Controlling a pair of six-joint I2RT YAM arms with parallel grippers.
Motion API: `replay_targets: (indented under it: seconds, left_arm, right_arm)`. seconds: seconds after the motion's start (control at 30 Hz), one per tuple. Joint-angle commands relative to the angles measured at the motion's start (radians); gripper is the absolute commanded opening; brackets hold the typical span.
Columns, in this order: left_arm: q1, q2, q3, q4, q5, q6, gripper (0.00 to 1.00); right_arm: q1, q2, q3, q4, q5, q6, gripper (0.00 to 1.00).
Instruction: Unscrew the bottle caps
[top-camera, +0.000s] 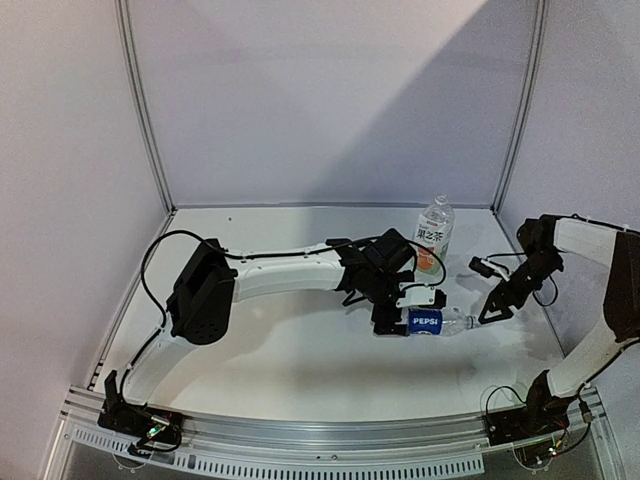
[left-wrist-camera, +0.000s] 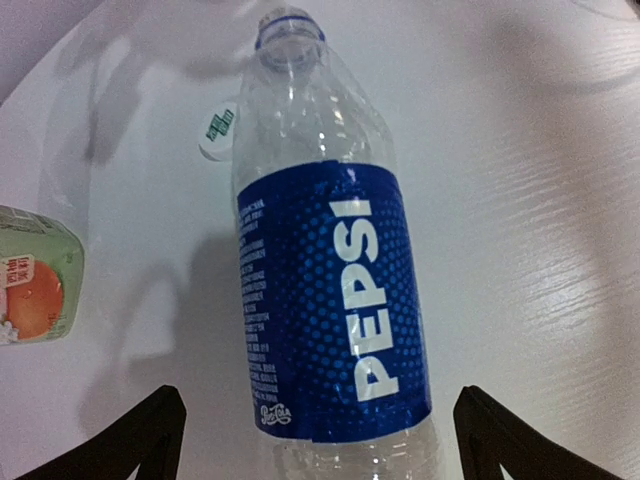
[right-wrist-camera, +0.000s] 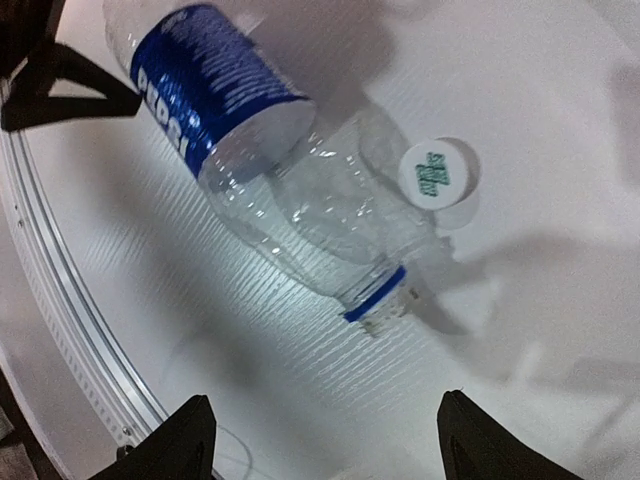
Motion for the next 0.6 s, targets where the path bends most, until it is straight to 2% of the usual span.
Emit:
replay_targets:
  seconds: [0.0,0.2,0.47,0.57]
  left_arm:
    - [0.014,-0.087,-0.028,0.034,0.029,-0.037,0.96]
    - [0.017,-0.1,-0.036,0.014,0.056,-0.051,0.96]
    - [0.034,-0.139,-0.068,-0.035,0.108,-0.082,0.92]
    - [0.041,-0.159,-0.091,-0.035,0.11,-0.077,0.92]
  right_arm:
    - [0.049,-0.013,-0.05,0.018,0.024,-0.213,0.79]
    - [0.109,0.02,-0.035,0.086,0.056,-0.234,0.8]
    - [0.148,0.082,-0.039,0.154,0.112,-0.402,0.79]
    - [0.158,0.108,-0.037,0.184,0.127,-0.424,0.75]
